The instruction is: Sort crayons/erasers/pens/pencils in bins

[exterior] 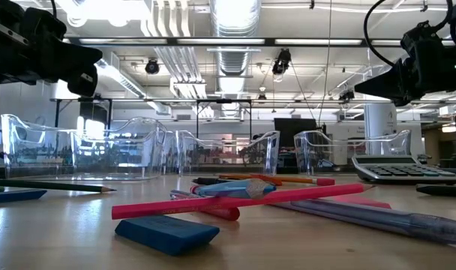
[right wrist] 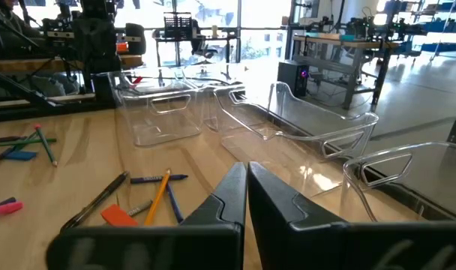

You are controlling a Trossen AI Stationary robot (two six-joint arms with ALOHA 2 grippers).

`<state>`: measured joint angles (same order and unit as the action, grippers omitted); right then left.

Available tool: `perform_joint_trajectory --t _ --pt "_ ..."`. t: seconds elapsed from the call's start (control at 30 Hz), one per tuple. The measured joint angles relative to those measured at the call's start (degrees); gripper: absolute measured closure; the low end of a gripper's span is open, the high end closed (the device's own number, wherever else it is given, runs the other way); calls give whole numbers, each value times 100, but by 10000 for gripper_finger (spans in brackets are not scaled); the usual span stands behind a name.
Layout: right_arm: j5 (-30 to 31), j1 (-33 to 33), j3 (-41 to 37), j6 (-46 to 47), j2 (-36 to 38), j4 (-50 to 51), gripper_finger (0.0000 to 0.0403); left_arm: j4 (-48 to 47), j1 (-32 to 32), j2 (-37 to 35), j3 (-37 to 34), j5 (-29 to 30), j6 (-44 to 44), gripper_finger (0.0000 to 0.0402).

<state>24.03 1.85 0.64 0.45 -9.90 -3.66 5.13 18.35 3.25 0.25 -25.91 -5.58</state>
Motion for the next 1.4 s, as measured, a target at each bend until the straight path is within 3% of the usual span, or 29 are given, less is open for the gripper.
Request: perform_joint_trajectory --t 0.8,0.93,1.17,1.4 --pt "3 -1 0 -32 -1 -63 394 0 0 0 0 0 0 402" --pt "-7 0 0 350 -2 -742 394 1 1 0 -1 0 -1 402" --pt "-24 0 0 1489 3 -2916 394 2 0 0 -2 0 0 402" --pt "-46 0 1 1381 3 -3493 394 2 0 0 0 1 0 402"
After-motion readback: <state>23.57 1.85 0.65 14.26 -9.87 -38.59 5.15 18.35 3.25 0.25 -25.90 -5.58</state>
